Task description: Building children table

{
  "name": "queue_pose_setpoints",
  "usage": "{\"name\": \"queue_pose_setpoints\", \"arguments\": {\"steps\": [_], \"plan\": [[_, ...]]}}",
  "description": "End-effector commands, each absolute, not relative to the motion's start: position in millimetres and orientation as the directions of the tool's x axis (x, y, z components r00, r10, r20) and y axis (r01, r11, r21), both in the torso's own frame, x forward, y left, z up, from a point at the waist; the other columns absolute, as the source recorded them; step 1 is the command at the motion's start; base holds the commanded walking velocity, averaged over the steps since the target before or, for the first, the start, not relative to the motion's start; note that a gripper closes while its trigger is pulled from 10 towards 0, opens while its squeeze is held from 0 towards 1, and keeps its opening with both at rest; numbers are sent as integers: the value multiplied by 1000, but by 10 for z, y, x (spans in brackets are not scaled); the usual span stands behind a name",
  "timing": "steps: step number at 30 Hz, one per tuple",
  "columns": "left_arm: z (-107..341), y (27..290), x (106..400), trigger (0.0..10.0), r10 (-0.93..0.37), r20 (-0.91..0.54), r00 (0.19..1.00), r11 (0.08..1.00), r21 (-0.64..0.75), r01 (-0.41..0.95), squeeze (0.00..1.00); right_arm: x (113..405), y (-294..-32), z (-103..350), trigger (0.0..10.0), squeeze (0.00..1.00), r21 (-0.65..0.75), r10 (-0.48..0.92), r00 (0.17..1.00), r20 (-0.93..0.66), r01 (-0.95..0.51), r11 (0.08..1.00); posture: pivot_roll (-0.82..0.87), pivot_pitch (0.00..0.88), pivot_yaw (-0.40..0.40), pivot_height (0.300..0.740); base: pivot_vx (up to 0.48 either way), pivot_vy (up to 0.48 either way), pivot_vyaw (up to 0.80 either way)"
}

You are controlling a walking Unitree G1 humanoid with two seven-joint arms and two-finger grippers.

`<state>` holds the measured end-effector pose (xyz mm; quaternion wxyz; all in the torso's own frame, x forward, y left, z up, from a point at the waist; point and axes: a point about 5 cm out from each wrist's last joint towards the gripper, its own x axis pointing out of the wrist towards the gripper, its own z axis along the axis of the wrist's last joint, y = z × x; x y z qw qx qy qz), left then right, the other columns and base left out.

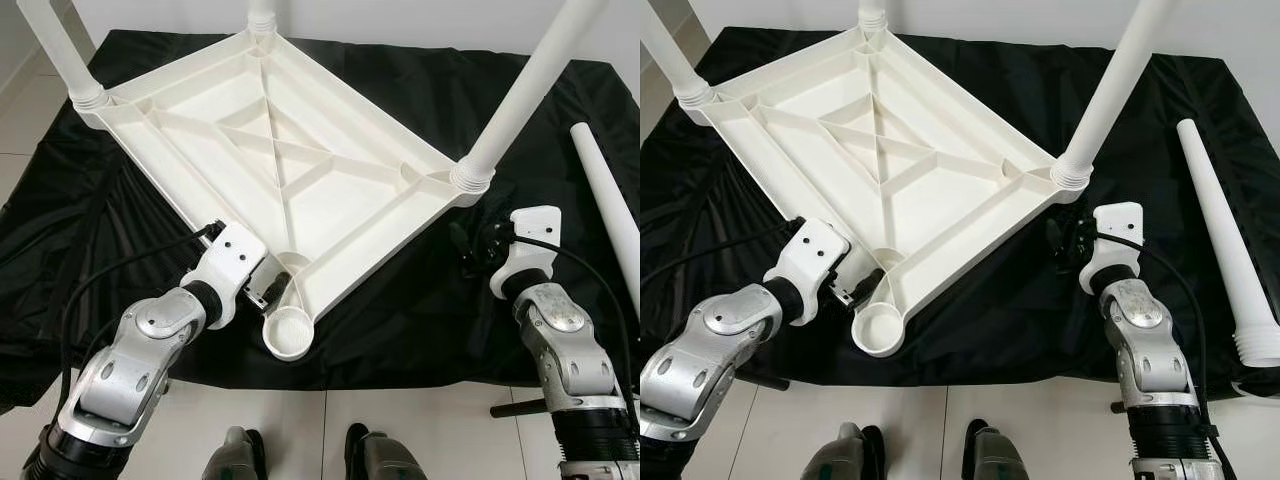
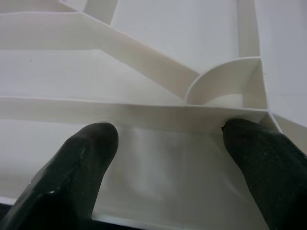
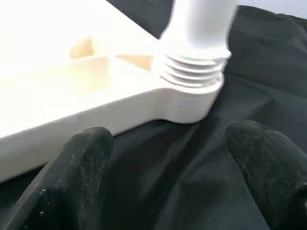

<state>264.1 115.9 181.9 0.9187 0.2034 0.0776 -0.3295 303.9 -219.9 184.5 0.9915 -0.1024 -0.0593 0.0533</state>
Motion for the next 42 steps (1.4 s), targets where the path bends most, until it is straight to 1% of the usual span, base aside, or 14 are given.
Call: {"name": "queue_pose_setpoints", "arguments": {"steps": [1,14,16,17,22,25,28,32,34,35,37,38,40,42], "plan": [[1702,908,2494,10000,-750,-353,559,520,207,828,0,3032,-2189,1761,10000,0,-203,133,988,80,-115,973,-20,214,7,740,0,0,0],[1788,832,2537,10000,-744,-326,583,543,212,812,0,3146,-2086,1622,10000,0,-235,169,985,30,-158,959,-9,222,13,740,0,0,0],[1820,824,2531,10000,-746,-320,583,543,213,812,0,3230,-2063,1587,10000,0,-232,176,984,30,-164,959,-1,222,16,740,0,0,0],[1836,816,2508,10000,-753,-320,575,534,214,818,0,3333,-2032,1577,10000,0,-224,183,982,36,-171,960,4,224,16,740,0,0,0],[1842,805,2483,10000,-758,-323,567,525,213,824,0,3457,-1976,1577,10000,0,-209,199,979,45,-186,960,11,226,19,740,0,0,0],[1843,799,2466,10000,-758,-326,564,523,213,825,0,3543,-1893,1597,10000,0,-192,233,971,59,-218,957,25,231,16,740,0,0,0],[1846,796,2440,10000,-759,-329,562,522,210,827,0,3644,-1753,1664,10000,0,-163,299,949,100,-281,946,25,233,18,740,0,0,0],[1845,797,2432,10000,-759,-331,560,520,208,828,0,3673,-1714,1692,10000,0,-151,318,941,118,-299,942,25,233,18,740,0,0,0],[1835,789,2414,10000,-764,-337,551,511,205,834,0,3735,-1617,1755,10000,0,-117,358,920,160,-343,932,22,234,21,740,0,0,0],[1835,789,2414,10000,-764,-337,551,511,205,834,0,3735,-1617,1755,10000,0,-117,358,920,160,-343,932,22,234,21,740,0,0,0],[1835,773,2409,10000,-768,-338,544,505,203,839,0,3779,-1510,1855,10000,0,-80,396,891,221,-389,918,20,233,23,740,0,0,0],[1835,773,2409,10000,-768,-338,544,505,203,839,0,3779,-1510,1855,10000,0,-80,396,891,221,-389,918,20,233,23,740,0,0,0],[1839,754,2411,10000,-773,-336,538,497,207,843,0,3792,-1369,1959,10000,0,-47,451,846,286,-457,888,17,230,29,740,0,0,0],[1842,749,2412,10000,-774,-335,537,495,208,844,0,3798,-1325,1984,10000,0,-40,469,829,306,-481,876,17,230,29,740,0,0,0]]}}
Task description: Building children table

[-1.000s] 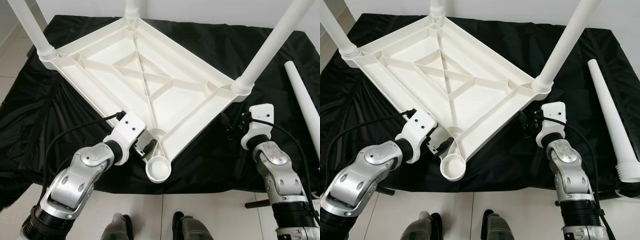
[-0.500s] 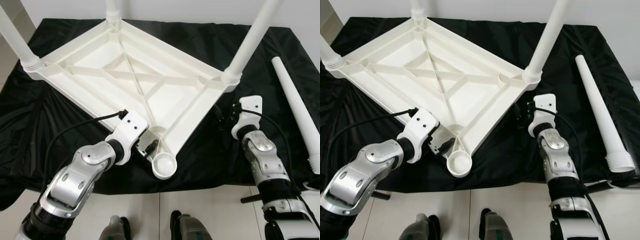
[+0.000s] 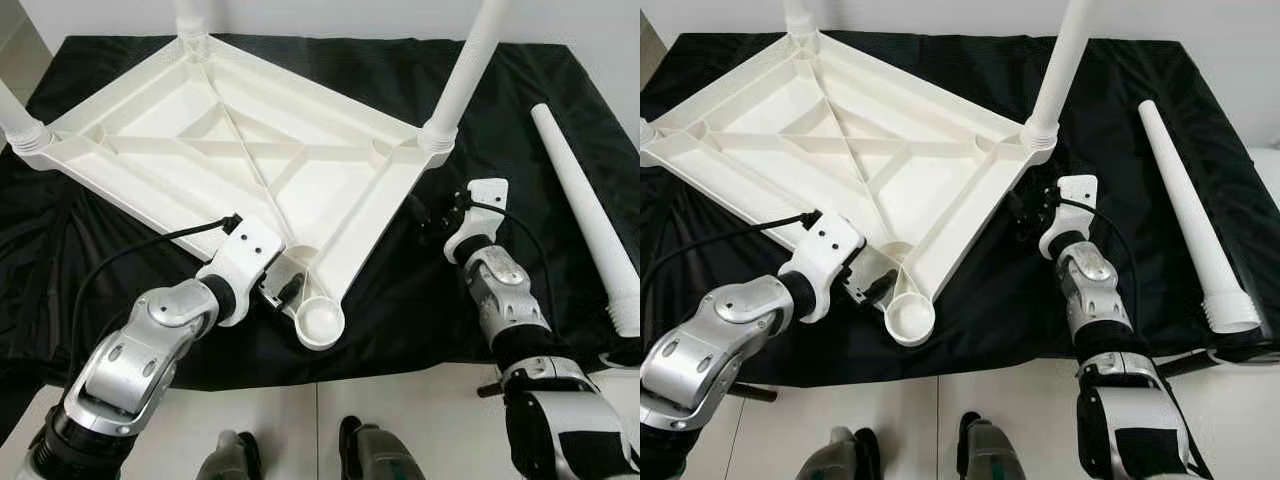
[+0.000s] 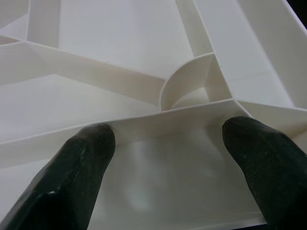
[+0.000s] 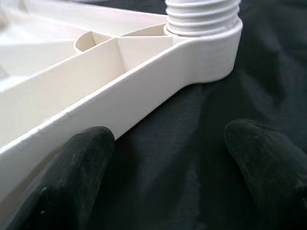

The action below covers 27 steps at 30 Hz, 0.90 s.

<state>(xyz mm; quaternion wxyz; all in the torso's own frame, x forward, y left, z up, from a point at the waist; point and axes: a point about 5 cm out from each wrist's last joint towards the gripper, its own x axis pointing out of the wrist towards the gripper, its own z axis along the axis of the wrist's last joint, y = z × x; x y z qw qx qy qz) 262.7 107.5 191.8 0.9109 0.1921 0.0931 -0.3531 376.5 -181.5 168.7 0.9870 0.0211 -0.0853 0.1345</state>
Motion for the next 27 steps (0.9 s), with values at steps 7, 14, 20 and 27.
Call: {"name": "queue_pose_setpoints", "arguments": {"steps": [7,14,20,27], "plan": [[1864,721,2424,10000,-782,-325,533,486,218,846,0,3790,-1218,2059,10000,0,-20,493,776,393,-529,849,4,230,40,740,0,0,0],[1932,751,2495,10000,-772,-304,558,503,246,829,0,3805,-1348,2189,10000,0,-34,373,801,469,-405,914,6,230,39,740,0,0,0],[2127,877,2678,10000,-722,-204,661,599,296,744,0,3739,-1528,2258,10000,0,-39,303,791,532,-335,941,3,223,34,740,0,0,0],[2382,966,2884,10000,-653,-53,755,709,305,635,0,3676,-1570,2298,10000,0,-46,285,762,582,-319,947,1,212,34,740,0,0,0]]}}
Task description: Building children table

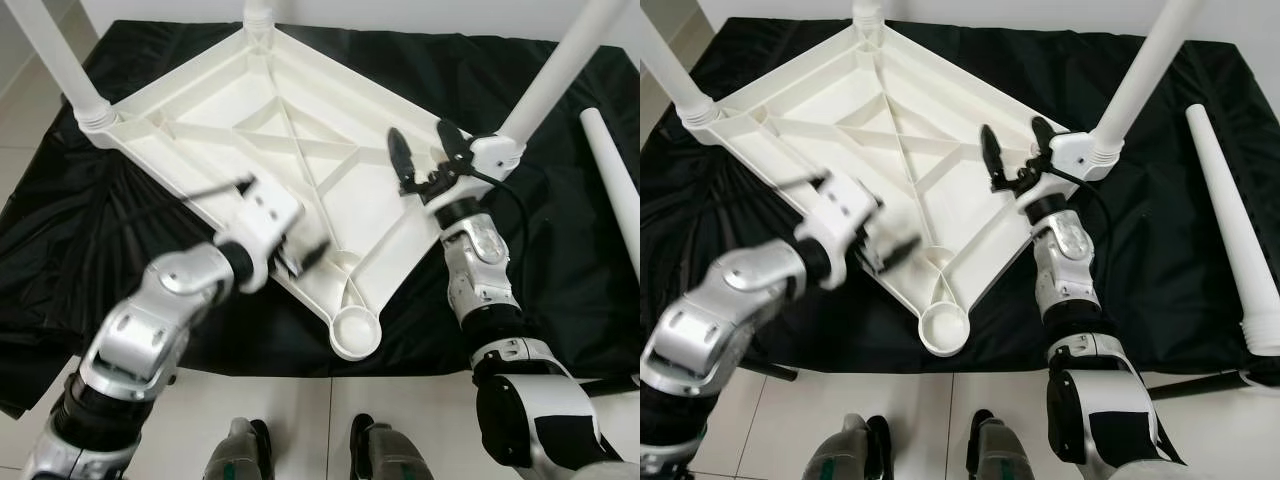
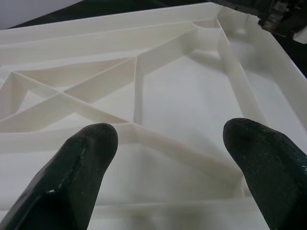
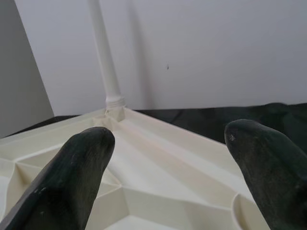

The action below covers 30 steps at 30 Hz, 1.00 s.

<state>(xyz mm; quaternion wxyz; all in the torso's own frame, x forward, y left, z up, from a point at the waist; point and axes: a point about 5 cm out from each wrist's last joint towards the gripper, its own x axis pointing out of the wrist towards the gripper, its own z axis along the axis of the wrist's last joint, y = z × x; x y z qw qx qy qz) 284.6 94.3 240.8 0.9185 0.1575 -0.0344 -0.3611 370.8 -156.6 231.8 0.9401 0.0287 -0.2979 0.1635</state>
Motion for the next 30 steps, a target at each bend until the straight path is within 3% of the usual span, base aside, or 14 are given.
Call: {"name": "queue_pose_setpoints", "arguments": {"steps": [1,5,15,23,30], "plan": [[2382,966,2884,10000,-653,-53,755,709,305,635,0,3676,-1570,2298,10000,0,-46,285,762,582,-319,947,1,212,34,740,0,0,0],[2489,1067,3023,10000,-559,16,829,800,273,534,0,3623,-1519,2352,10000,0,-44,293,735,612,-338,940,1,208,34,740,0,0,0],[2580,1332,3121,10000,-427,118,897,893,213,397,0,3551,-1508,2354,10000,0,-31,303,732,610,-360,932,13,186,15,740,0,0,0],[2420,1527,3209,10000,-292,135,947,955,85,283,0,3474,-1389,2148,10000,0,-31,325,834,446,-348,937,16,154,-21,740,0,0,0],[2435,1483,3311,10000,-257,155,954,966,51,252,0,3421,-1391,2190,10000,0,-94,279,878,388,-263,960,10,124,-34,740,0,0,0]]}}
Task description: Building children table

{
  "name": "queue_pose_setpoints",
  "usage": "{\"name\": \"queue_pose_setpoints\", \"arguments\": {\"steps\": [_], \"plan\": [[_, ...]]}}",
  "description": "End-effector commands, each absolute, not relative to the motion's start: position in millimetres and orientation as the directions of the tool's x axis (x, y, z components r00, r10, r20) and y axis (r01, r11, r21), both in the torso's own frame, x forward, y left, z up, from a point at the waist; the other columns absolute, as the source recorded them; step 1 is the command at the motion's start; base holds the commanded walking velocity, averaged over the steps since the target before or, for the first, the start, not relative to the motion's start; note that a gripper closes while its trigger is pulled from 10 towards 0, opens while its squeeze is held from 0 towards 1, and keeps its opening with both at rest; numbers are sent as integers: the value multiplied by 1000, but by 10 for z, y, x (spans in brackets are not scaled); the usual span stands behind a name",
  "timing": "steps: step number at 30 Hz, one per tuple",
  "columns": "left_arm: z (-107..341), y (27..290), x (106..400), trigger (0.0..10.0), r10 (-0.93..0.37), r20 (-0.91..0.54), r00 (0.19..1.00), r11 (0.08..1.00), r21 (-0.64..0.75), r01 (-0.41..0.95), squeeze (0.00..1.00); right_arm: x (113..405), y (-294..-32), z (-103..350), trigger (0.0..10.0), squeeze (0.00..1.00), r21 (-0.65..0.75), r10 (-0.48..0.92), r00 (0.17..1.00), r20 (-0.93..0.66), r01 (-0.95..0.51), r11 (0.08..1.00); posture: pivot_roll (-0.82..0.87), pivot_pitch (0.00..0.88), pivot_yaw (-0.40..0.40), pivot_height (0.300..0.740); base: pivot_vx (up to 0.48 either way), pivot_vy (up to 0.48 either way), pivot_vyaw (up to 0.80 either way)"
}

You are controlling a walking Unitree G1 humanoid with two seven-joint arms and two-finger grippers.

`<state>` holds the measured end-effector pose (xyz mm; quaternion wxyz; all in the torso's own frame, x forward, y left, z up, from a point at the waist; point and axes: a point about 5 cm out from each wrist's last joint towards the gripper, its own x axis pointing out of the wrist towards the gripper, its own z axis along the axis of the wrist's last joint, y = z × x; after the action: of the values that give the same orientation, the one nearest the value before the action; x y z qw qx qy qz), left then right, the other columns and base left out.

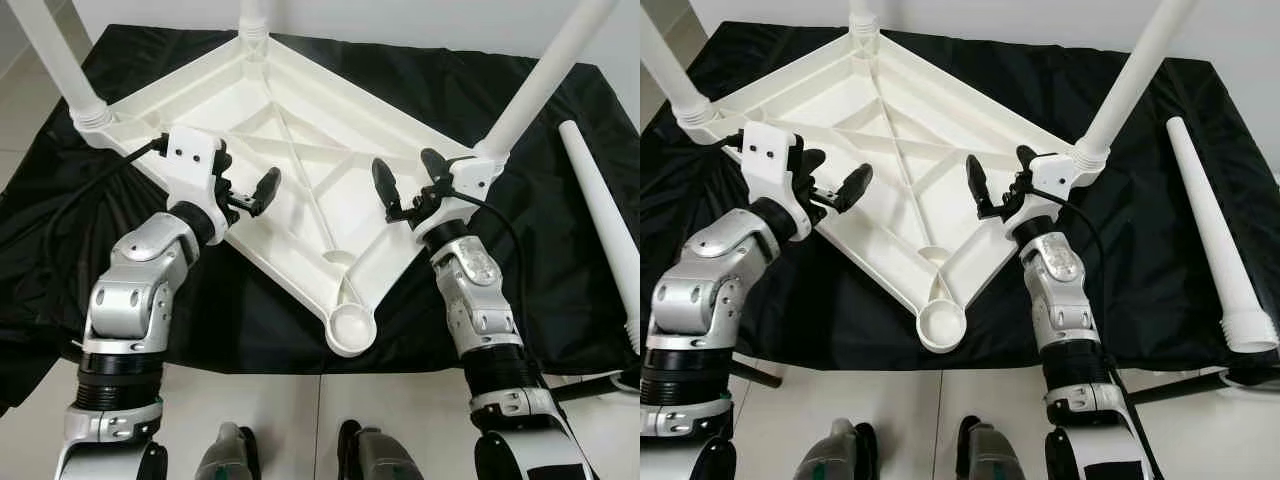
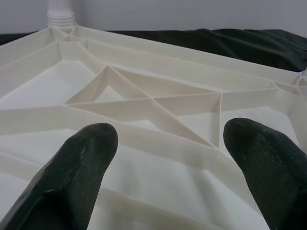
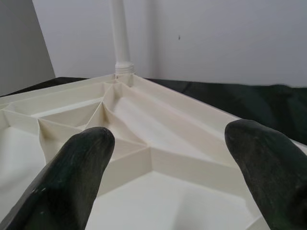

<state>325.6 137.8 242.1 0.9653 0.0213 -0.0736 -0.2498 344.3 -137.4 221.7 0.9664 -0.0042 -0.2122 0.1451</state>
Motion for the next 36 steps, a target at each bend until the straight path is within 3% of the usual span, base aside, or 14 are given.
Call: {"name": "queue_pose_setpoints", "arguments": {"steps": [1,6,14,22,26,31,36], "plan": [[2457,1471,3317,10000,-248,165,955,969,55,242,0,3414,-1391,2210,10000,0,-85,279,881,383,-268,960,6,115,-34,740,0,0,0],[2499,1496,3274,10000,-188,204,961,982,9,190,0,3398,-1391,2216,10000,0,9,221,917,333,-237,971,-10,83,-28,740,0,0,0],[2333,1634,3287,10000,-75,187,979,994,-68,89,0,3371,-1388,2078,10000,0,115,27,953,301,-64,991,-32,40,-20,740,0,0,0],[2109,1623,3272,10000,-52,148,988,994,-92,66,0,3308,-1320,1993,10000,0,40,77,942,328,-96,995,-38,21,-19,740,0,0,0],[1959,1589,3214,10000,-97,130,987,993,-60,105,0,3254,-1312,1927,10000,0,79,137,926,351,-175,981,-29,19,-16,740,0,0,0],[1784,1606,3148,10000,-127,105,986,988,103,117,0,3201,-1404,1761,10000,0,66,84,944,318,-110,992,-29,26,-15,740,0,0,0],[1685,1588,3125,10000,-150,77,986,976,174,135,0,3148,-1434,1673,10000,0,34,60,950,305,-74,997,-34,31,-5,740,0,0,0]]}}
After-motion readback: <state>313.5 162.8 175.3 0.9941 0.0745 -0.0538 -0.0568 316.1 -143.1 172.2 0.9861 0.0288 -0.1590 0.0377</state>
